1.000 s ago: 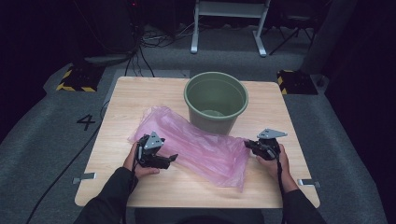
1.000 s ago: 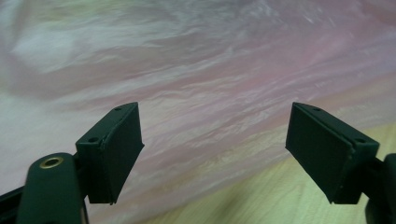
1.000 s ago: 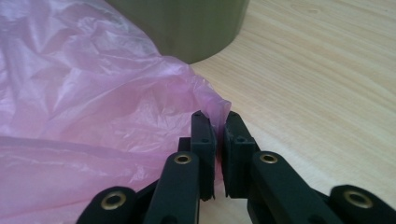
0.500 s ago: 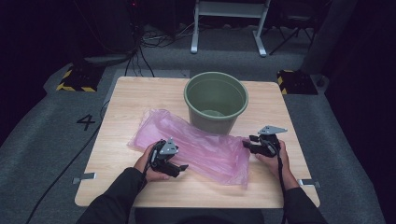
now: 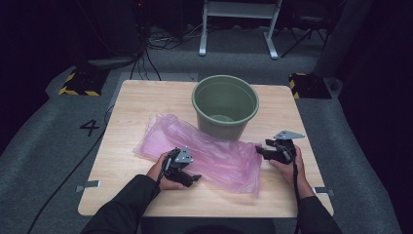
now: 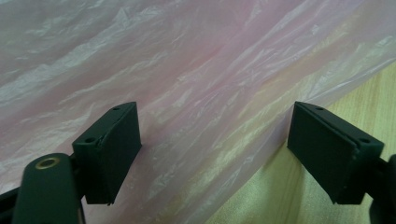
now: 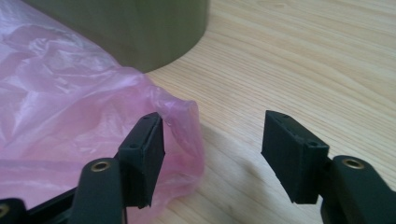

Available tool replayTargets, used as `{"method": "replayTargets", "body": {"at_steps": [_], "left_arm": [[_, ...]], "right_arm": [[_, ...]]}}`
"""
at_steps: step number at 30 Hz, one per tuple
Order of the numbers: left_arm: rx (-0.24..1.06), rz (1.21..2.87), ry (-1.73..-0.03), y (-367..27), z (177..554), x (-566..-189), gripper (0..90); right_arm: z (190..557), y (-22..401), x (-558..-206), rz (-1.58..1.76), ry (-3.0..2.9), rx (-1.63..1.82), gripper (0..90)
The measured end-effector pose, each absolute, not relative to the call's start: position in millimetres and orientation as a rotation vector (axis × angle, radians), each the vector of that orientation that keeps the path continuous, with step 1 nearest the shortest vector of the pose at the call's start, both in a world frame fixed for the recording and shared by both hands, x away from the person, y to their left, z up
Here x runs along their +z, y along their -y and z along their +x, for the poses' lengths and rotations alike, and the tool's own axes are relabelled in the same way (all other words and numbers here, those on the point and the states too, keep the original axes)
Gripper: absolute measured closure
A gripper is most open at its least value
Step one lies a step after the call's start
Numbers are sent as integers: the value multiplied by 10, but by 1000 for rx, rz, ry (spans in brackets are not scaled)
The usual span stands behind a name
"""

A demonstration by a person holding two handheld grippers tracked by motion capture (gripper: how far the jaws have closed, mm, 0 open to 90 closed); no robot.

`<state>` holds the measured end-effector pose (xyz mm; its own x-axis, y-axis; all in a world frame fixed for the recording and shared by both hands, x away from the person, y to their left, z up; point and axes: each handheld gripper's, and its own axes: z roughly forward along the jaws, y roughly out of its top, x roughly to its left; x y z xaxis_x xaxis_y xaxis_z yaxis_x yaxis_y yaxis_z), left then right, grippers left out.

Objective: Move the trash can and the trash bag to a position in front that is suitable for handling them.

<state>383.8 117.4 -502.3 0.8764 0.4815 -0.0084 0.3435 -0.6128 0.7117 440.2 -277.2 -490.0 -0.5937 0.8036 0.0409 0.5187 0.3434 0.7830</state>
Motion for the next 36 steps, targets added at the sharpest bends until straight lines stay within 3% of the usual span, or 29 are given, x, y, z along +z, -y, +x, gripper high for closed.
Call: {"method": "replayTargets", "body": {"at_steps": [4,5,6,9,12,21,29,36], "left_arm": [[256,2277,-626,-1200,3843,-5004,288],[266,2267,-641,-1215,3847,-4998,361],[277,2256,-663,-1229,3846,-4995,511],[292,2241,-674,-1247,3828,-4998,587],[319,2236,-665,-1238,3809,-5004,732],[364,2223,-687,-1256,3787,-5016,851],[387,2195,-701,-1355,3772,-4985,889],[434,2141,-741,-1514,3757,-4924,896]], "right_arm": [[4386,2840,-4878,1188,-2244,1126,381],[4380,2868,-4870,1194,-2240,1126,378],[4368,2921,-4859,1207,-2233,1120,384],[4358,2970,-4853,1220,-2229,1093,385],[4362,3078,-4857,1255,-2203,1097,386],[4349,3143,-4908,1264,-2203,1099,387],[4366,3105,-4955,1261,-2257,1084,290],[4415,3048,-4988,1252,-2285,1058,301]]}}
